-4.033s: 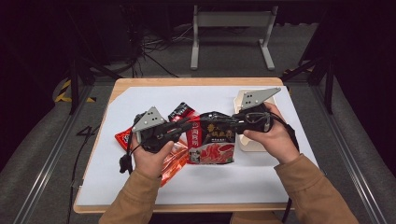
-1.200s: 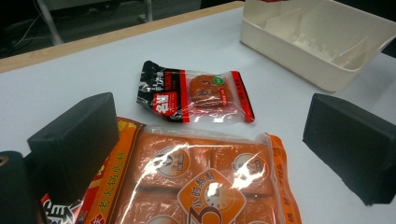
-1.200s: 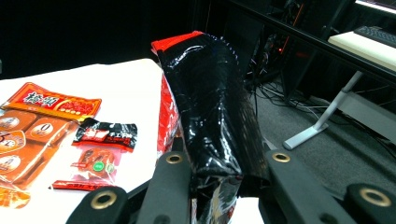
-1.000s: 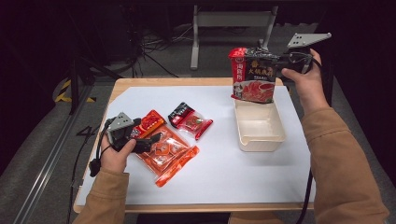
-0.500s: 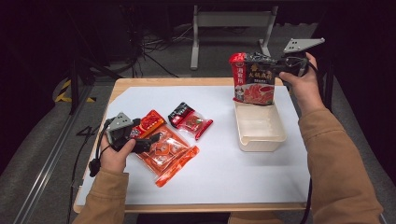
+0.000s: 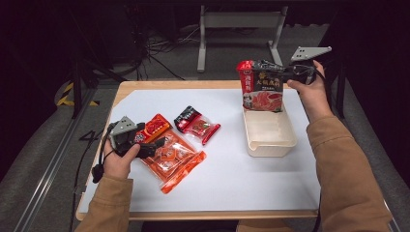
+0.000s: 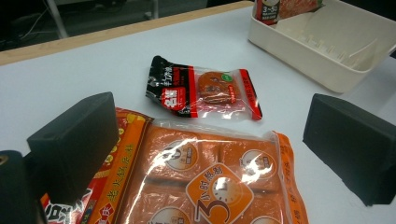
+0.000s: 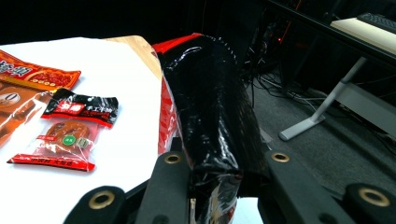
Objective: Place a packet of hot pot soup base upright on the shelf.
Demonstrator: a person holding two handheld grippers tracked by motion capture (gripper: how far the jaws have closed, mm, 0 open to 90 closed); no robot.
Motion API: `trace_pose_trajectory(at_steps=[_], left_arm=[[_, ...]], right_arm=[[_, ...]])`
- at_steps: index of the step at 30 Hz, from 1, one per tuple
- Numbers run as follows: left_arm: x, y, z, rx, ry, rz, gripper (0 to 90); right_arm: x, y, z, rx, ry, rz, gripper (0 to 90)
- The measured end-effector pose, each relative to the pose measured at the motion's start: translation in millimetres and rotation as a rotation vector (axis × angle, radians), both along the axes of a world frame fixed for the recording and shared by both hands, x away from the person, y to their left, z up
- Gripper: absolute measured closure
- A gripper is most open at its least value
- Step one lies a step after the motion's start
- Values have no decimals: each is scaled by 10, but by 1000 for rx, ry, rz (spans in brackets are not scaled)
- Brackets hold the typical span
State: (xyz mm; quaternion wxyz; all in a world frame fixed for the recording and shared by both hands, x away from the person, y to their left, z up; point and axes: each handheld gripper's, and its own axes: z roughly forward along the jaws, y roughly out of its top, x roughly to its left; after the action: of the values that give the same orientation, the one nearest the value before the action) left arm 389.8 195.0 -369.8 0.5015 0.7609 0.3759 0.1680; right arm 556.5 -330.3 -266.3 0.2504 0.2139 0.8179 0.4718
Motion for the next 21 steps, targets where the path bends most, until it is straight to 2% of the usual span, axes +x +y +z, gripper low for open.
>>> trace_pose_trajectory(at_steps=[6,11,21], left_arm=[[-3,-1,2,0,1,-1,43],[-6,0,8,-2,-2,-2,43],[-5,-19,-1,1,3,-10,43]], right_arm=[[-26,-8,-42,32,4,-2,775],[-39,19,-122,21,12,8,767],[-77,-42,-186,73,38,-23,731]])
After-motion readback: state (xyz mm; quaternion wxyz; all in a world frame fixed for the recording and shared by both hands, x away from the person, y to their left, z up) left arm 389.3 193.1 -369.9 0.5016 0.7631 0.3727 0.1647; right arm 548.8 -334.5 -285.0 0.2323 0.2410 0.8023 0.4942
